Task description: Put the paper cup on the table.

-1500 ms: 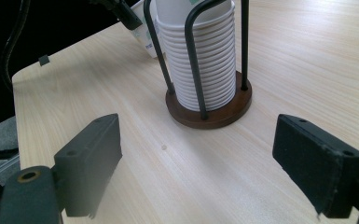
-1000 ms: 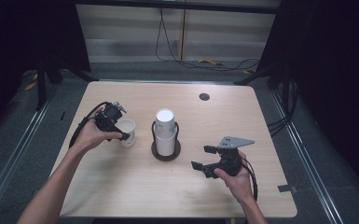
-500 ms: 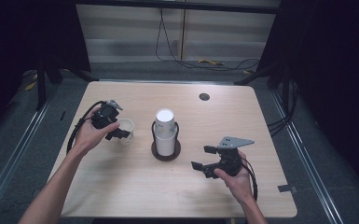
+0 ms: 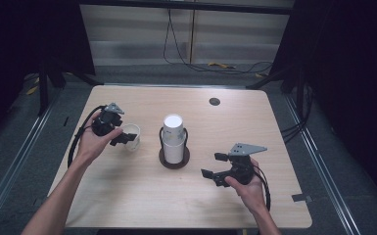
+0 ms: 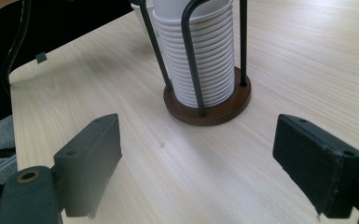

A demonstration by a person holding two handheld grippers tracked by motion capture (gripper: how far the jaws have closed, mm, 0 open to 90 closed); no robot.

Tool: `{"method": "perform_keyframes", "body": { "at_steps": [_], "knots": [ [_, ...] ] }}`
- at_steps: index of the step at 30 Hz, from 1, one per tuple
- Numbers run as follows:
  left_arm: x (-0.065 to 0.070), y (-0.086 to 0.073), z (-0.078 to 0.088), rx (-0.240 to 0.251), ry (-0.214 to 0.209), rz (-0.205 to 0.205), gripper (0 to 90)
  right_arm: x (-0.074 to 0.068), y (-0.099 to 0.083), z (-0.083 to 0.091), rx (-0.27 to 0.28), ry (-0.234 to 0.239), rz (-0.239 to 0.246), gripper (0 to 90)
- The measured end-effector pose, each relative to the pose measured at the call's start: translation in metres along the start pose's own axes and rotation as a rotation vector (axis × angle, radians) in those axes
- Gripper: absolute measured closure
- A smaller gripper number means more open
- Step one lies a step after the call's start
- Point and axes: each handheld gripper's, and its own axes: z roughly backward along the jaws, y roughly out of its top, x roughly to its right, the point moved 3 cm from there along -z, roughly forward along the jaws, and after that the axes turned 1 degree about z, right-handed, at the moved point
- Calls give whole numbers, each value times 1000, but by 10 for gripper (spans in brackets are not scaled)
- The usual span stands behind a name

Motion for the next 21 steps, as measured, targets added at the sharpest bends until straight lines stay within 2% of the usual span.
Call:
{"method": "perform_keyframes", "body": {
  "at_steps": [5,9,11,13,18,21],
  "knots": [
    [2,-2,9,73,-46,29,162,1,-1,0,-3,-3,-4,149],
    [5,-8,17,125,-27,59,162,1,-2,1,-4,-8,-6,149],
    [7,-12,19,133,-25,66,163,1,-2,1,-2,-10,-7,149],
    [10,-17,20,121,-23,51,163,2,-2,1,-2,-12,-8,149],
    [16,-28,24,138,-37,47,165,3,-4,1,-7,-16,-12,149],
    [22,-32,28,169,-46,70,166,4,-5,1,-10,-21,-15,149]
  ]
}}
